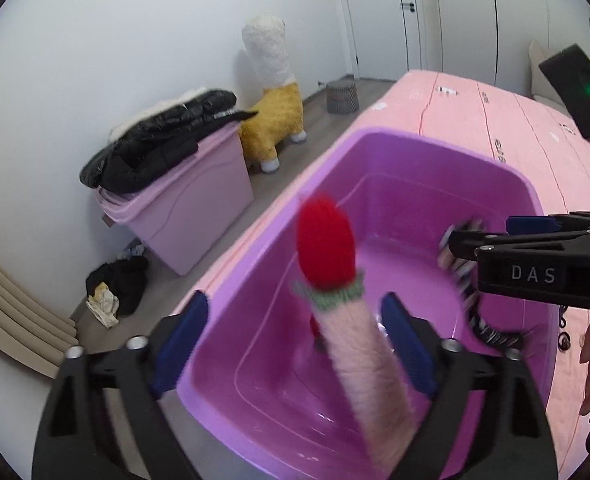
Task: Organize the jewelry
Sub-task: 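Carry the lanyard and headband into the purple tub and open both tools, then withdraw both tools from the tub back over the bed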
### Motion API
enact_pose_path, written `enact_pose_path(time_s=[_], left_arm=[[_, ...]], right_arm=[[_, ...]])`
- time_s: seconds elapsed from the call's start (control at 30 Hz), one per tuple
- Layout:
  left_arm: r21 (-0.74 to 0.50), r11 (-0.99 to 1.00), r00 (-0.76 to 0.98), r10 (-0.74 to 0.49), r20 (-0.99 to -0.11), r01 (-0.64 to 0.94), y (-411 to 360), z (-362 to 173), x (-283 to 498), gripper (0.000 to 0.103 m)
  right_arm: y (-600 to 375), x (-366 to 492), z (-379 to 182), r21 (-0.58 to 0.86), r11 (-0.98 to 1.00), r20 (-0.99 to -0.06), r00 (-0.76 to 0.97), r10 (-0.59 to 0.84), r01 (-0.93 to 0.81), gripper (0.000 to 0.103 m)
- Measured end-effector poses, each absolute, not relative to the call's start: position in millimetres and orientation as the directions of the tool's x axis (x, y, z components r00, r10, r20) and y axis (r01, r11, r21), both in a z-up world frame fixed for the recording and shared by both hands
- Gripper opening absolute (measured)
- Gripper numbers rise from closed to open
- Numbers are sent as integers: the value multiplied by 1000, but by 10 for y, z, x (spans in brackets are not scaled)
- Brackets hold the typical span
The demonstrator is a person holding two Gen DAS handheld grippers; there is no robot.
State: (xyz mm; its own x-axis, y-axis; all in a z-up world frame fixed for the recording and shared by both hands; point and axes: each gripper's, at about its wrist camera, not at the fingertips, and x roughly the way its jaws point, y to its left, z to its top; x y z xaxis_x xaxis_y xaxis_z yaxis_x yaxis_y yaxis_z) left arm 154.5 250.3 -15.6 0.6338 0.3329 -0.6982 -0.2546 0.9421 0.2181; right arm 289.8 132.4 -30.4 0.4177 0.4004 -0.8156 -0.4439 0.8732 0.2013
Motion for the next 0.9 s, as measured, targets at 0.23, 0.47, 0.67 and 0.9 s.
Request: enact_pose_path(time_s=[0.23,0.47,0.67,0.9], left_arm=[[196,929,618,356,-701,-313,2593,-58,1466,93],[177,928,614,353,-706,-329,2582,-28,1344,94],[165,929,613,344,-712,-330,2541,6,1220,94],[143,934,616,325,-718,-326,2453,53,1056,94]], right_arm=[[1219,2792,-270,161,886,-804,463,373,-435,70],[1181,2692,-244,149,886,-808,462,365,-439,70],[1106,2548,-180,146,887,-800,476,366,-437,70],[945,2367,-133,160,890,-788,488,376,-427,70]])
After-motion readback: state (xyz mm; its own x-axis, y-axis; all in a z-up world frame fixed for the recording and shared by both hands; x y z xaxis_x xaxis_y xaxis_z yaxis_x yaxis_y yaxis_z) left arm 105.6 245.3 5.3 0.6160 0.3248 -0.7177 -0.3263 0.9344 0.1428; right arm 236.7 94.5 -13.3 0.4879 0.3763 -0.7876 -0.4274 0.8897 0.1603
